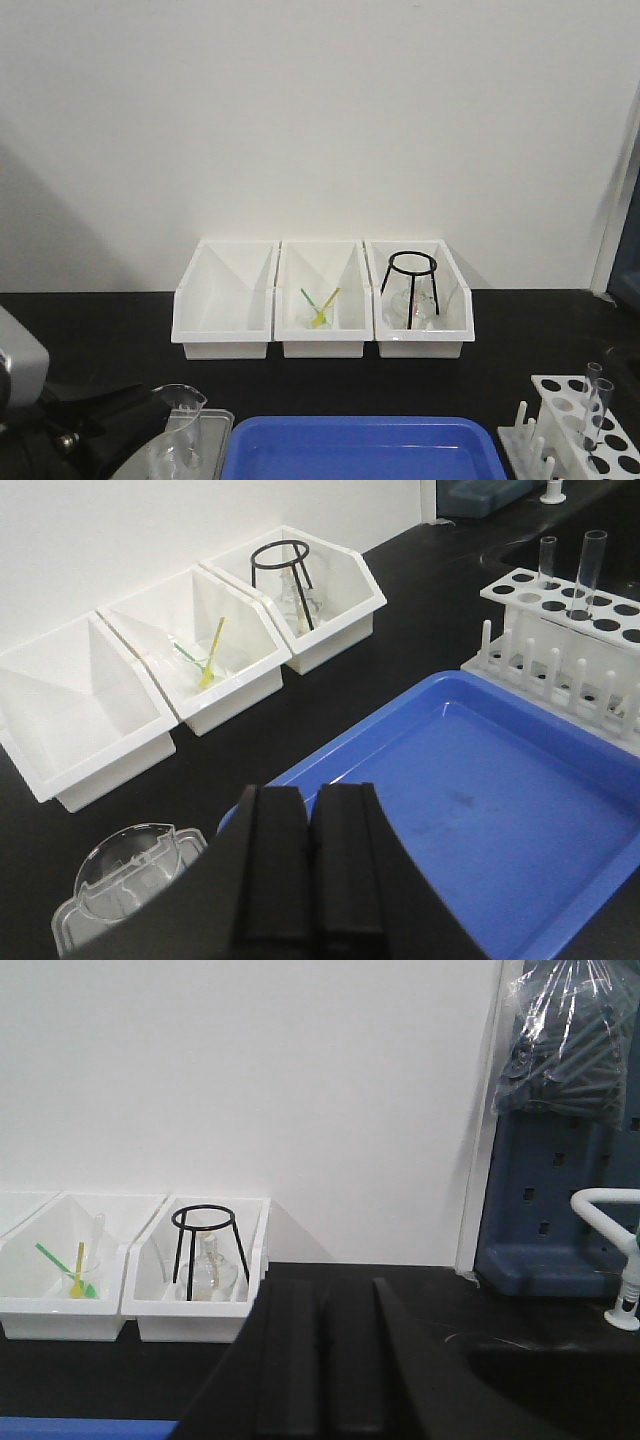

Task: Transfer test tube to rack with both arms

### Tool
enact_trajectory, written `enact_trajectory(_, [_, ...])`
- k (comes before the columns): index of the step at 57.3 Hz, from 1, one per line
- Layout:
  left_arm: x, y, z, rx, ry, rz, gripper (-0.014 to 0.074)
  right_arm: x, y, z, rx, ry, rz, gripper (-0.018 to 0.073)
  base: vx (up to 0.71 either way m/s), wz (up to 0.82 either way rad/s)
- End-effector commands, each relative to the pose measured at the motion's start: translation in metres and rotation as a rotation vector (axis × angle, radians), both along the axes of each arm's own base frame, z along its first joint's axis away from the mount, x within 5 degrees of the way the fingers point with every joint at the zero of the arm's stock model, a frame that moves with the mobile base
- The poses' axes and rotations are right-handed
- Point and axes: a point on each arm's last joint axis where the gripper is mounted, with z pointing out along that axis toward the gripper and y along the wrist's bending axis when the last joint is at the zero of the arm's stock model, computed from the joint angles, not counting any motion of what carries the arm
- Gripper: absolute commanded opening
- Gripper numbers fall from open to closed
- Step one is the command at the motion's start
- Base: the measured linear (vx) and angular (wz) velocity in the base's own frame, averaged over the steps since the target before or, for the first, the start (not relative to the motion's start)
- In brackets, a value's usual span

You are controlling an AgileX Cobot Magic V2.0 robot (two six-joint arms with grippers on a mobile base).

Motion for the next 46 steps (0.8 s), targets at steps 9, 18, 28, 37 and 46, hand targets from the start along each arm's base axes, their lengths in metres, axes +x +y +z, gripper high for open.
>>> enact_trajectory(9, [-0.003, -0.001, 0.017, -0.058, -0.074, -0.039, -0.0003, -0.001, 0.002, 0.017, -0.010, -0.101, 0.018, -0.0011, 0.00, 0.00])
enact_trajectory(18, [-0.003, -0.002, 0.017, -0.072, -0.074, -0.047, -0.0003, -0.001, 0.002, 0.017, -0.010, -0.101, 0.018, -0.0011, 0.00, 0.00])
enact_trajectory(28, [-0.007, -0.010, 0.020, -0.134, -0.063, -0.133, -0.0003, -0.001, 0.002, 0.017, -0.010, -0.101, 0.018, -0.0011, 0.00, 0.00])
enact_trajectory(37, [-0.010, -0.014, 0.024, -0.151, -0.112, -0.198, -0.0003, -0.001, 0.002, 0.017, -0.010, -0.101, 0.018, -0.0011, 0.00, 0.00])
enact_trajectory(46, [-0.011, -0.015, 0.028, -0.183, -0.141, -0.210, -0.0003, -0.001, 0.002, 0.017, -0.010, -0.101, 0.018, -0.0011, 0.00, 0.00])
